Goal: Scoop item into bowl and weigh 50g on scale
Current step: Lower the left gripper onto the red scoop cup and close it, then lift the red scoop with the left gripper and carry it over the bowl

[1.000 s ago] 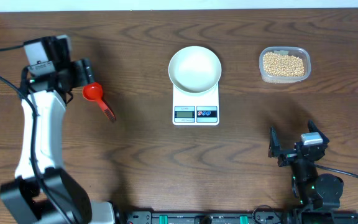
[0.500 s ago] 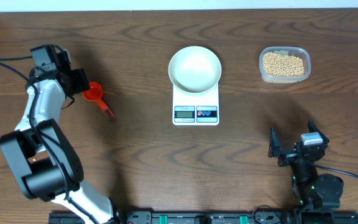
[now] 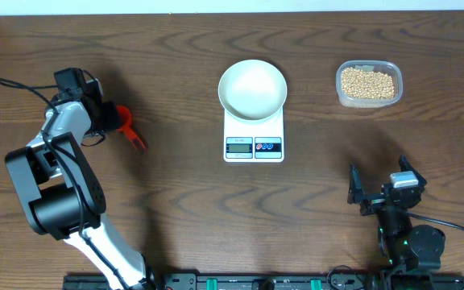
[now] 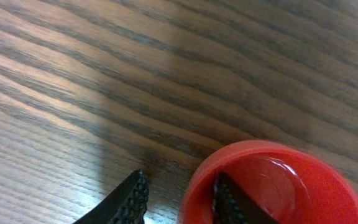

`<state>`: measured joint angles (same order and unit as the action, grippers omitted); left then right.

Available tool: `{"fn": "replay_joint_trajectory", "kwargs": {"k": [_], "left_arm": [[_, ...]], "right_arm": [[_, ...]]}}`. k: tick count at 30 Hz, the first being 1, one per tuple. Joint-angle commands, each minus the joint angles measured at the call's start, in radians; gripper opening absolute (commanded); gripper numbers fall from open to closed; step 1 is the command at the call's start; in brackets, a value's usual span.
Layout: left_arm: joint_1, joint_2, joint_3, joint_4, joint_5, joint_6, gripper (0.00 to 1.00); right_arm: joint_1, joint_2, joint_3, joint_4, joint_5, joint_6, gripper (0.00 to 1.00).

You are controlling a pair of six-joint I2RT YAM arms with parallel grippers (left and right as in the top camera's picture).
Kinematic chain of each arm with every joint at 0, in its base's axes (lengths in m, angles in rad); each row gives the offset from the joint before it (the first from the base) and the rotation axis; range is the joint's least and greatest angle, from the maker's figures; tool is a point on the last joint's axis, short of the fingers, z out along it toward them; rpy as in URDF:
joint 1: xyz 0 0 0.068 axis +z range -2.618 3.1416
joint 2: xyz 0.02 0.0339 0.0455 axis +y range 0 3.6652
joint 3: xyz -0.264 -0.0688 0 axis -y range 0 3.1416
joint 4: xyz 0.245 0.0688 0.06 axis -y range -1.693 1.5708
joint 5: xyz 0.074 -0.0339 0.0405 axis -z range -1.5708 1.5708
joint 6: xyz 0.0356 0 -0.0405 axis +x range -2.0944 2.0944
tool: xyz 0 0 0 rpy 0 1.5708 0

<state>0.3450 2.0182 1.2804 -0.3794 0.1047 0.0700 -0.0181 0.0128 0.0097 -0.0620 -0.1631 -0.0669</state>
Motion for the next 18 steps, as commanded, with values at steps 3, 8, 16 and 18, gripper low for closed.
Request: {"fn": "replay_joint_trajectory", "kwargs": {"k": [3,8,16,18], "left_arm": [[0.003,0.018,0.016,-0.002,-0.008,-0.020,0.23],[0.003,0.016,0.016,0.000,-0.008,-0.048,0.07],[0.002,-0.095,0.018,0.001,-0.008,-0.214,0.07],[0.002,-0.163,0.018,0.002,-0.008,-0.291,0.07]], "right_arm": [[0.005,-0.002,-0.004,0.000,0.003,-0.010,0.99],[0.005,-0.002,-0.004,0.000,0.003,-0.010,0.99],[0.005,-0.002,-0.004,0.000,0.003,-0.010,0.99],[0.005,-0.002,-0.004,0.000,0.003,-0.010,0.99]]}}
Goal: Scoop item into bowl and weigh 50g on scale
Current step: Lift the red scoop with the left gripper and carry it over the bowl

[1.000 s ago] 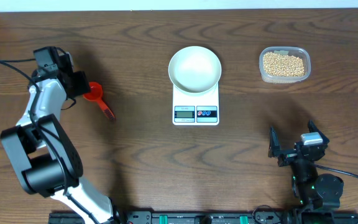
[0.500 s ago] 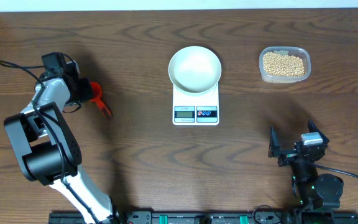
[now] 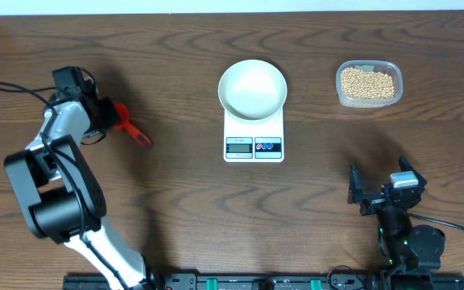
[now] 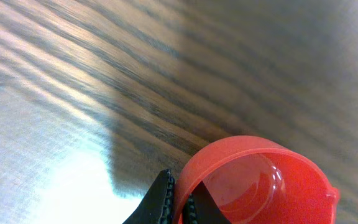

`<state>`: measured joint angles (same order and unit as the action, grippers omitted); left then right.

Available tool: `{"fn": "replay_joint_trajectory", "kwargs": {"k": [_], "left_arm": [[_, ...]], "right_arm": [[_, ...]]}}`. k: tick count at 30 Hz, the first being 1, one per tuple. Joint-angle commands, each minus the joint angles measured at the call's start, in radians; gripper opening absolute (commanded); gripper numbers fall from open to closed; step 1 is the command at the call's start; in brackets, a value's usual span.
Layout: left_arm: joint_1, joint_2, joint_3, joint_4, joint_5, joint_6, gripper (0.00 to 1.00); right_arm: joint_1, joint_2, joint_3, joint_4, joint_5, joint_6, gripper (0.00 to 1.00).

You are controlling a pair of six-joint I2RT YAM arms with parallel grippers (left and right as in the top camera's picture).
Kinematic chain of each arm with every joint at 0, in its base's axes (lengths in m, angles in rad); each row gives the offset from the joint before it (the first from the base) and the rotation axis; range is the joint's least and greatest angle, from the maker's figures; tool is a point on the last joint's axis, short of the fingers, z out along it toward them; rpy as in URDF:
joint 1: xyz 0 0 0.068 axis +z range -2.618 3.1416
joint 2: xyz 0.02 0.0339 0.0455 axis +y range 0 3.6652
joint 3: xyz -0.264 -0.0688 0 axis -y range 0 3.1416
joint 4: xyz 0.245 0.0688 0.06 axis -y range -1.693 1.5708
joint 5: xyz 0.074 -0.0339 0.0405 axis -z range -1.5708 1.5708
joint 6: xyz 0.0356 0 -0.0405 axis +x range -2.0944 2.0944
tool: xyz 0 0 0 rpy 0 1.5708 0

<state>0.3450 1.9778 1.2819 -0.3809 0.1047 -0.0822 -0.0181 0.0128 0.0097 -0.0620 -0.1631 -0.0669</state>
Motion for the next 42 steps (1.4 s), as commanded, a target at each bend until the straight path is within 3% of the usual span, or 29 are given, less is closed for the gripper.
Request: {"fn": "replay_joint_trajectory", "kwargs": {"k": [1,11,15,20,31,37,42], "left_arm": [[0.001,-0.163,0.017,0.002,-0.008,-0.185,0.07],[-0.100,-0.454,0.016,-0.026,0.158,-0.500,0.07],[-0.288,-0.457,0.012,-0.088,0.158,-0.717,0.07],[-0.481,-0.438,0.011,-0.061,0.155,-0.893,0.07],[-0.903,-0.329,0.011,0.102,-0.137,-1.285,0.07],[-0.971,-0.275,0.011,0.228,-0.144,-1.294,0.07],[-0.969,-0.270,0.011,0.238,-0.144,-1.315,0.07]], "right_arm": [[0.005,-0.002,-0.004,0.000,0.003,-0.010,0.99],[0.005,-0.002,-0.004,0.000,0.003,-0.010,0.99],[0.005,-0.002,-0.004,0.000,0.003,-0.010,0.99],[0.005,-0.002,-0.004,0.000,0.003,-0.010,0.99],[0.005,-0.002,-0.004,0.000,0.003,-0.010,0.99],[0.005,-0.002,-0.004,0.000,0.003,-0.010,0.99],[0.005,-0.002,-0.004,0.015,-0.032,-0.008,0.99]]}}
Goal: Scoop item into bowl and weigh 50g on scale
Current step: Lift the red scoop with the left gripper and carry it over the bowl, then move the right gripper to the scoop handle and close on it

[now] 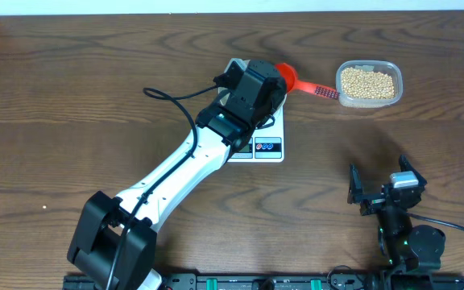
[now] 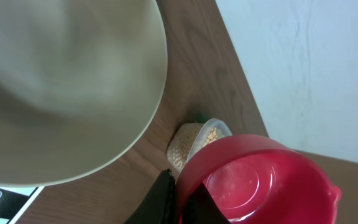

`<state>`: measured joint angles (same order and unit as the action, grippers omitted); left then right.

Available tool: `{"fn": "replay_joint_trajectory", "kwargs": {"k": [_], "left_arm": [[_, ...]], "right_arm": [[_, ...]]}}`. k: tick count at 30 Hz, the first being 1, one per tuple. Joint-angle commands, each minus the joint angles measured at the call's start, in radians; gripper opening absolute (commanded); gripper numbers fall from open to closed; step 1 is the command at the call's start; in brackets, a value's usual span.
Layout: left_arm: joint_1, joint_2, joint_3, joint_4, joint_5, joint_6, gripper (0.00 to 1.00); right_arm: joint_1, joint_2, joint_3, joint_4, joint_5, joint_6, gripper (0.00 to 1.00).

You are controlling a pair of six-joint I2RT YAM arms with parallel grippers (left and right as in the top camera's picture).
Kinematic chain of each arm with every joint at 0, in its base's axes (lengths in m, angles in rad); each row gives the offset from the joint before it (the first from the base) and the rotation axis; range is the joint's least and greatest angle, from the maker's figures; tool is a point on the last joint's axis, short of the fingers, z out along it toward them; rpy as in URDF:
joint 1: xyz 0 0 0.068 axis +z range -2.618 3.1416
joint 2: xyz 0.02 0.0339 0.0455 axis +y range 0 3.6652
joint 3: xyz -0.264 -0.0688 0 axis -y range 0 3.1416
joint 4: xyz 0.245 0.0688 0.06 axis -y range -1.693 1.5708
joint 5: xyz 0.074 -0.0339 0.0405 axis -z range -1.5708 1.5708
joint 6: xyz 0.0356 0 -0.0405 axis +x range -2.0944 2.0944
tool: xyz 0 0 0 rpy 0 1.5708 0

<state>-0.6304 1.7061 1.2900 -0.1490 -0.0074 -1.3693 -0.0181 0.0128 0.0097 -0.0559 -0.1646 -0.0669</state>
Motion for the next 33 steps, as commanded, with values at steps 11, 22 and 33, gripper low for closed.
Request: {"fn": "replay_joint_trajectory", "kwargs": {"k": [11,22,33], "left_arm": [[0.013,0.002,0.003,0.005,-0.058,-0.028,0.07],[0.039,0.002,0.003,0.005,-0.061,-0.026,0.07],[0.052,0.002,0.003,0.005,-0.061,-0.011,0.07]], "right_arm": [[0.005,-0.002,-0.002,0.211,-0.226,0.135,0.99],[0.004,0.177,0.172,0.212,-0.270,0.212,0.99],[-0.084,0.674,0.553,0.131,-0.546,0.211,0.99]]}}
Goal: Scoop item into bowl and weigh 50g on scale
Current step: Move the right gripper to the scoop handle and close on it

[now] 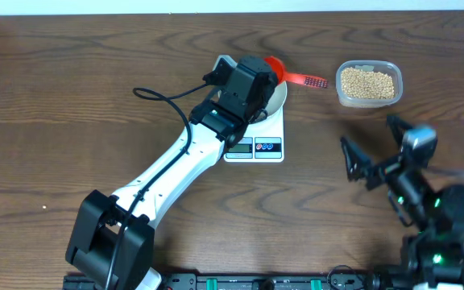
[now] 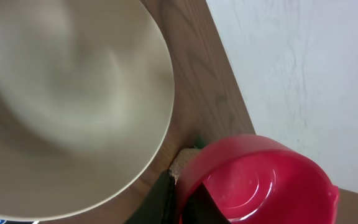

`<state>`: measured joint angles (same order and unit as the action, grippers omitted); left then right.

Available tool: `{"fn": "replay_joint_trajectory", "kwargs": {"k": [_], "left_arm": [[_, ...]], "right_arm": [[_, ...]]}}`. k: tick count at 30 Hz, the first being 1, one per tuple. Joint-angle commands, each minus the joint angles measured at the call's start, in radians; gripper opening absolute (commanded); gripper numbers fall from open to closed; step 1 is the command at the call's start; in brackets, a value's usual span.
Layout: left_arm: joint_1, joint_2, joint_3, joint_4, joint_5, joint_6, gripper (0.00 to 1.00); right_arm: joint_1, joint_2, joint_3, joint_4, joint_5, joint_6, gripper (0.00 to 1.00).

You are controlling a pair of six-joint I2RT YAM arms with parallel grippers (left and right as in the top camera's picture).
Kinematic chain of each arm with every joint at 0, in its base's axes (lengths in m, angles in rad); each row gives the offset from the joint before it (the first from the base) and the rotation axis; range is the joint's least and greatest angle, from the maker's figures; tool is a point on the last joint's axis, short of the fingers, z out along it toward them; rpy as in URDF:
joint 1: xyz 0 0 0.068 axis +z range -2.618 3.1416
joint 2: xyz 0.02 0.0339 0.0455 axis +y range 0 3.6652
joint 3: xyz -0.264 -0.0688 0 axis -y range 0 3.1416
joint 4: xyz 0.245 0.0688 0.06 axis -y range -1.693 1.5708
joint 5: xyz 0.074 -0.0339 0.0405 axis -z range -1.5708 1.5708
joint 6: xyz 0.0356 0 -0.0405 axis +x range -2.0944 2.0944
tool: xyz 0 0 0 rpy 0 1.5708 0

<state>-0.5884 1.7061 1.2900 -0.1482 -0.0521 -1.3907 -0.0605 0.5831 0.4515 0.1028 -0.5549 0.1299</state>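
Observation:
My left gripper (image 1: 252, 79) hangs over the white scale (image 1: 254, 142), shut on the rim of a red scoop (image 1: 277, 68) whose handle (image 1: 312, 81) points right toward the tub of soybeans (image 1: 368, 83). In the left wrist view the scoop's cup (image 2: 260, 180) is empty, and the black fingers (image 2: 165, 198) pinch its edge. The cream bowl (image 2: 61, 106) lies just below and left of it, and a bit of the beans (image 2: 182, 163) shows behind. My right gripper (image 1: 366, 147) is raised at the right, below the tub, and open with nothing in it.
The bowl's rim (image 1: 279, 97) shows under the left arm, on the scale. The left arm (image 1: 167, 173) stretches diagonally from the bottom left across the table. The table's far edge and a white wall (image 2: 303, 68) lie just beyond the tub.
My right arm has risen from its low pose at the front right and now sits higher and nearer the tub. The left gripper and scoop shifted slightly left and back over the bowl.
My left gripper stood open around the scoop's rim at the far left of the table. Then it was shut on the rim there. Later it held the scoop above the scale beside the tub, where it still is. The right arm has only now moved.

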Motion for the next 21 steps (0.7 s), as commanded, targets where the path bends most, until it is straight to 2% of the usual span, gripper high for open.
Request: {"fn": "replay_joint_trajectory", "kwargs": {"k": [1,5,12,16,21], "left_arm": [[0.010,0.002,0.003,0.003,-0.016,0.011,0.07],[0.011,0.002,0.003,0.001,-0.016,0.046,0.07],[0.010,0.002,0.003,0.000,-0.016,0.047,0.07],[0.010,0.002,0.003,0.000,-0.016,0.047,0.07],[0.010,0.002,0.003,-0.008,-0.016,0.047,0.08]], "right_arm": [[-0.060,0.145,0.151,-0.048,-0.200,0.015,0.99],[-0.139,0.311,0.302,-0.117,-0.419,0.015,0.99],[-0.216,0.572,0.459,-0.121,-0.771,0.016,0.99],[-0.215,0.675,0.472,-0.090,-0.878,0.015,0.99],[-0.213,0.745,0.472,-0.088,-0.880,0.015,0.99]]}}
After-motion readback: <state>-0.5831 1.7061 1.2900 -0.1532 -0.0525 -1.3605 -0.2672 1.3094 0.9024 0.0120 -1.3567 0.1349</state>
